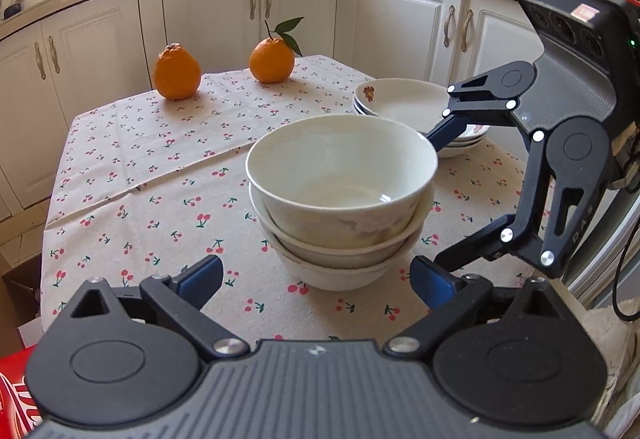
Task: Organize plates and bowls
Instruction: 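Lower the pink-print bowl into the nested bowls and open the right gripper, then grip the bowl stack rim with the left gripper while the right gripper grips its opposite rim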
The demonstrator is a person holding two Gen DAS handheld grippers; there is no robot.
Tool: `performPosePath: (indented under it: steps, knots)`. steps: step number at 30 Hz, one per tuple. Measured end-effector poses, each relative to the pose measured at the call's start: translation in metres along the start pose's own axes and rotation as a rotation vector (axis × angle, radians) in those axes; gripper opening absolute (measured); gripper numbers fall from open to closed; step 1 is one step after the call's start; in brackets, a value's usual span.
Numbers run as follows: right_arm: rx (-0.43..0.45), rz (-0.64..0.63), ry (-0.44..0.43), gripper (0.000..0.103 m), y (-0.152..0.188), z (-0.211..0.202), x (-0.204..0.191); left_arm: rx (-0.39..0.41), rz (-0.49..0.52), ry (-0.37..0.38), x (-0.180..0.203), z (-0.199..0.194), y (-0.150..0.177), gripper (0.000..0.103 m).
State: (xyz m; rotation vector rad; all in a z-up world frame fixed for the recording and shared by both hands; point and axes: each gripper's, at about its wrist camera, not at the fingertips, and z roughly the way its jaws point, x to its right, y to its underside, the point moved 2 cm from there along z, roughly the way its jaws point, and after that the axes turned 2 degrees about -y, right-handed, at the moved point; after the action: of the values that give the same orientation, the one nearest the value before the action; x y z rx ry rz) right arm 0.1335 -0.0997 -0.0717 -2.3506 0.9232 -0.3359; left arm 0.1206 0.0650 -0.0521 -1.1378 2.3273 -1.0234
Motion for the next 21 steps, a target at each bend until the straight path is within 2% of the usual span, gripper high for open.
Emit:
performPosePath:
  steps: [5, 11, 21]
  knots:
    - [-0.036, -0.027, 0.016, 0.103, 0.004, 0.015, -0.001, -0.058, 0.001, -0.003, -0.009, 0.014, 0.001, 0.099]
    - [-0.04, -0.014, 0.007, 0.103, 0.001, 0.023, 0.006, -0.088, 0.088, 0.035, -0.005, 0.025, 0.002, 0.099]
    - [0.009, -0.042, -0.046, 0.103, -0.002, 0.024, 0.014, -0.082, 0.212, 0.13, -0.006, 0.035, 0.002, 0.098]
